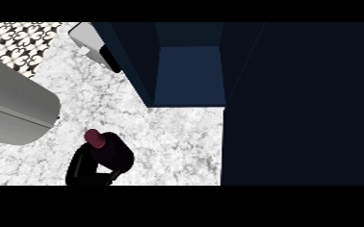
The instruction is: Pick up the wine, place it into the cabinet and close the cabinet
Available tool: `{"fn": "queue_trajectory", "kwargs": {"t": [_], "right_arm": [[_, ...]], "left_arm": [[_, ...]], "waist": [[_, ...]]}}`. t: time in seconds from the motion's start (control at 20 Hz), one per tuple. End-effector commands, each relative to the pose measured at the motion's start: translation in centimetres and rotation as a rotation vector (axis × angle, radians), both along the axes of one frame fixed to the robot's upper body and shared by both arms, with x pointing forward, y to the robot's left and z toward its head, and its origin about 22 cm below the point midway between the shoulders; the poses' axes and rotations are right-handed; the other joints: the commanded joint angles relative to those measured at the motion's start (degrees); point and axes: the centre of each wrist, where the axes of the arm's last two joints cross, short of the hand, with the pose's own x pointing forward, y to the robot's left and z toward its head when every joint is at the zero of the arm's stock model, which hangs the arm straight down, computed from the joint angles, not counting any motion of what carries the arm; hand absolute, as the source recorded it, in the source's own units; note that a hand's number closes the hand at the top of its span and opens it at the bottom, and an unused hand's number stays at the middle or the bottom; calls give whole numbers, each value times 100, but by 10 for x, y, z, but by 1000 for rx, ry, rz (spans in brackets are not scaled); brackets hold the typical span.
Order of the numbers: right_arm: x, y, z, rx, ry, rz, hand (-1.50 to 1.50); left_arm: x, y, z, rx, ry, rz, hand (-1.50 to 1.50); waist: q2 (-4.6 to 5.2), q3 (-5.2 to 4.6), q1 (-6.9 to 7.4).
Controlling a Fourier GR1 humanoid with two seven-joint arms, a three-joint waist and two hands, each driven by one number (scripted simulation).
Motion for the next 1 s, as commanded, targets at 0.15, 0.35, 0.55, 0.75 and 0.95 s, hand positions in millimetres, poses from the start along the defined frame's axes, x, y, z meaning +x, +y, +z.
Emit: {"fn": "queue_trajectory", "kwargs": {"t": [0.15,0.35,0.55,0.75,0.95], "right_arm": [[3,4,-6,0,-6,-10,-150],[-1,-6,-8,1,-11,-13,-150],[7,-4,0,-19,9,-12,-150],[-4,-14,-4,6,0,-6,-150],[-5,-8,-11,-10,4,-7,-150]], "left_arm": [[-4,-15,-10,3,-20,-36,150],[-30,-2,-23,-14,-6,22,150],[-77,-10,-32,-12,-25,104,150],[-73,3,-22,-19,-59,104,150],[-46,-12,-10,-97,-120,57,150]], "waist": [[47,-82,-22],[53,-84,-43],[45,-84,54],[37,-79,8],[37,-80,-1]]}}
